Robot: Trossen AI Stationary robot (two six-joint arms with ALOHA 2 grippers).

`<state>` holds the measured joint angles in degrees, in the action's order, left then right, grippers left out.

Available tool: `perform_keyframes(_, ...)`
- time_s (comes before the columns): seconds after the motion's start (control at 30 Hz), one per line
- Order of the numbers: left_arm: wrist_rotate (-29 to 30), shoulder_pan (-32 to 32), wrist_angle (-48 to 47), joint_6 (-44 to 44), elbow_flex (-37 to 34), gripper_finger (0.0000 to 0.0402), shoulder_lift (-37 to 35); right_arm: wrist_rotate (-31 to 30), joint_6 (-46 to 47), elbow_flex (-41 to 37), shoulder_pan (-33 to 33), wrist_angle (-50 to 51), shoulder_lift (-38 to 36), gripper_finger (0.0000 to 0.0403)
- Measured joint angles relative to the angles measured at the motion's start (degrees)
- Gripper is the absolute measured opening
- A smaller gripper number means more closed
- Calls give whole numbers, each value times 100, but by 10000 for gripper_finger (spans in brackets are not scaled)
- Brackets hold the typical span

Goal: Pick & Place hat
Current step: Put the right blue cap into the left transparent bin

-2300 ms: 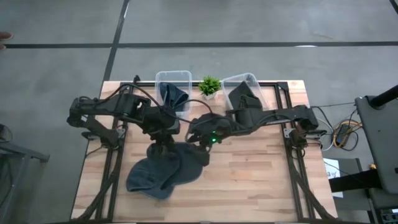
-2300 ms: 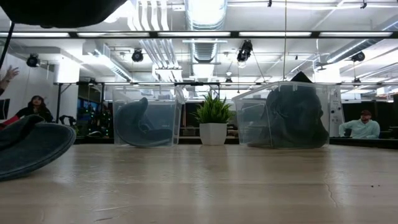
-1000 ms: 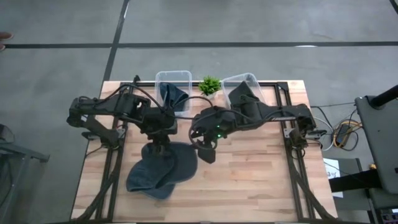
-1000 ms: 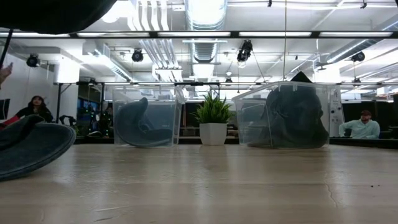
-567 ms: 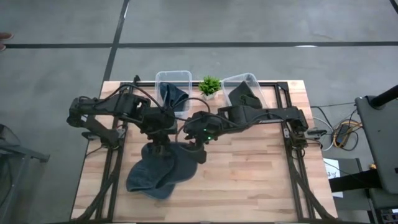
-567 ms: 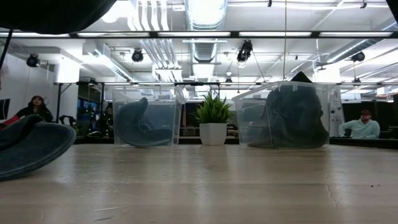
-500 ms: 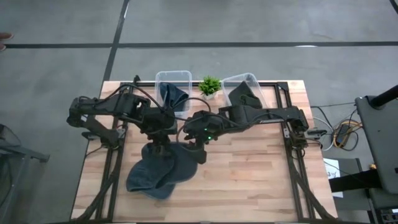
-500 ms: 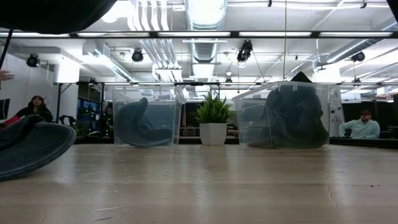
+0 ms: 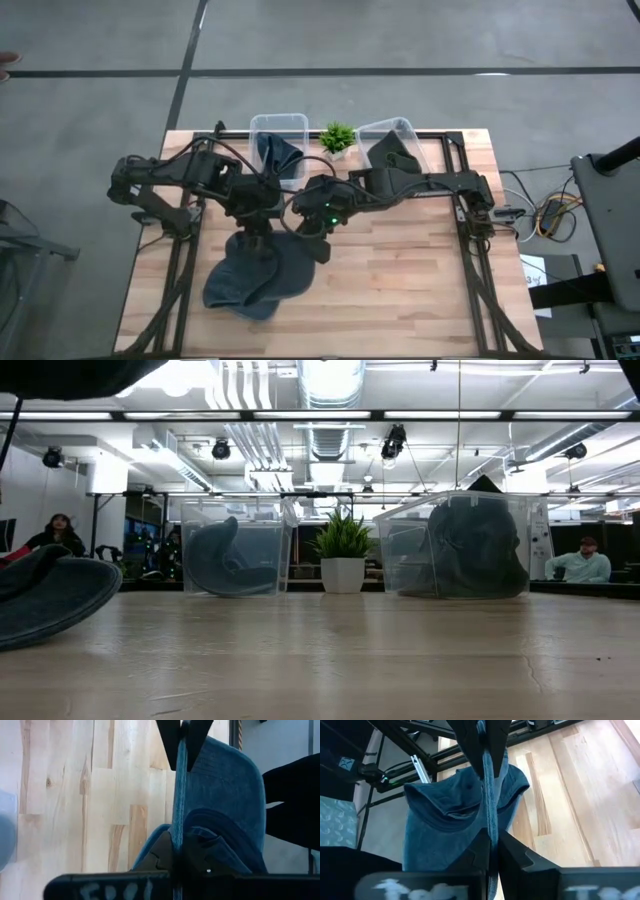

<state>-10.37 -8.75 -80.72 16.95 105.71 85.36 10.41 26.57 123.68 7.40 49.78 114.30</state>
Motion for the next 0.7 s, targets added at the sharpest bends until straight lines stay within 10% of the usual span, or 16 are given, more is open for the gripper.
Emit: perform_keyframes(0.7, 1984, 2, -44, 567, 609, 127, -214, -408, 287, 9, -15, 536, -90, 9)
